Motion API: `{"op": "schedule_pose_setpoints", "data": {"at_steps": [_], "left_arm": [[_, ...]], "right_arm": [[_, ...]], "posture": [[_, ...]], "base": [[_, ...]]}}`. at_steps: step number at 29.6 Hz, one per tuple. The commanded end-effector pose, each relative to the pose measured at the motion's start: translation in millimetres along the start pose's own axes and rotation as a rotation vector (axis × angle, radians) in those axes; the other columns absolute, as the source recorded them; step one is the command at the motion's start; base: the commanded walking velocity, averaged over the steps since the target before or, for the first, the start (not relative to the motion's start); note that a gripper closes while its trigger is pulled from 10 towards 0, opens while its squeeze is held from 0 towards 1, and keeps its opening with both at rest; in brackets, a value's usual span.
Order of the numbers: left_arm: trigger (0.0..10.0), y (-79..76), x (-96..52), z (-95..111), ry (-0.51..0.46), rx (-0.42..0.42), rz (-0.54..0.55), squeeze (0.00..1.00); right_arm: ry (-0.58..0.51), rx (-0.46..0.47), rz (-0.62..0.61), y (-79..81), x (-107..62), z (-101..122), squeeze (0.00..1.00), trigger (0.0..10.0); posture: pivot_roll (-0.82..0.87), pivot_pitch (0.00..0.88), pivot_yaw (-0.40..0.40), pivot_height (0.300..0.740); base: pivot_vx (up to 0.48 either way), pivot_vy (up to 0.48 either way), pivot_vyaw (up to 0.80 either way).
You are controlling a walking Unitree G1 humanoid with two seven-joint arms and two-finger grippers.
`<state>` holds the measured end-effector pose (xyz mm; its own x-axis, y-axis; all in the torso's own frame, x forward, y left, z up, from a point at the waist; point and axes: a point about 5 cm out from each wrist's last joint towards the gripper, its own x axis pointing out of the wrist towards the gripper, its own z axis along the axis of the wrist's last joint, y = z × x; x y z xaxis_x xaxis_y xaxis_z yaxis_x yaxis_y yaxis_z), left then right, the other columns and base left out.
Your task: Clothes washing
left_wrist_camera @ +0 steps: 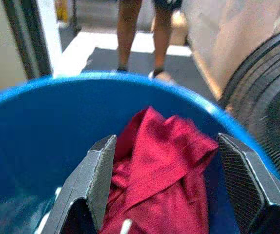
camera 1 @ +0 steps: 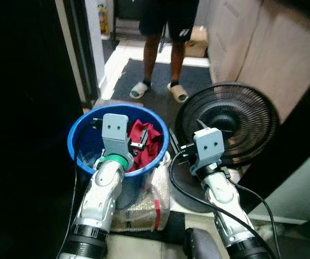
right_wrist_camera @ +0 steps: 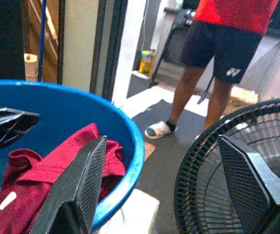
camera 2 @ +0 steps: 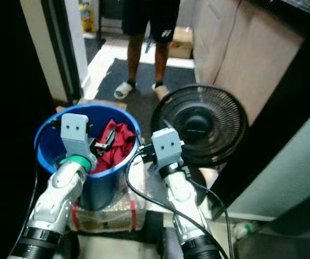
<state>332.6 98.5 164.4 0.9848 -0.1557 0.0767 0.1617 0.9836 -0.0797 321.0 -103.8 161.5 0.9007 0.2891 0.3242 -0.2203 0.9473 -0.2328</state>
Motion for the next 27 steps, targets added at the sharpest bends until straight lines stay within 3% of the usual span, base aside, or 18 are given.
{"op": "schedule_pose_setpoints", "data": {"at_steps": [1, 15, 19, 21, 27], "left_arm": [[10.0, -1.8, -1.5, -1, 0.017, 0.001, -0.002, 0.0], [10.0, -7.2, 1.7, 11, 0.022, -0.003, 0.003, 0.0], [10.0, -9.2, 8.3, 13, 0.029, 0.018, 0.008, 0.0], [10.0, -1.7, 12.9, 6, 0.085, 0.05, 0.032, 0.0], [10.0, 4.2, 15.3, -2, 0.136, 0.077, 0.045, 0.0]], "right_arm": [[0.007, 0.005, 0.017, 2.0, -2.6, 0, 0.0, 10.0], [-0.01, 0.014, 0.08, 3.9, 1.6, 11, 0.0, 10.0], [0.098, 0.019, 0.074, 0.4, 3.6, -7, 0.0, 10.0], [0.184, 0.039, 0.055, -3.1, 8.6, -22, 0.0, 10.0], [0.232, 0.043, 0.045, -6.0, 12.2, -30, 0.0, 10.0]], "posture": [[0.05, 0.034, 0.006, 0.517], [0.06, 0.042, 0.002, 0.517], [0.06, 0.061, 0.0, 0.517], [0.07, 0.082, -0.004, 0.517], [0.08, 0.093, -0.007, 0.517]], "base": [[0.0, 0.0, 0.0], [0.0, 0.0, 0.0], [0.0, 0.0, 0.0], [0.0, 0.0, 0.0], [0.0, 0.0, 0.0]]}}
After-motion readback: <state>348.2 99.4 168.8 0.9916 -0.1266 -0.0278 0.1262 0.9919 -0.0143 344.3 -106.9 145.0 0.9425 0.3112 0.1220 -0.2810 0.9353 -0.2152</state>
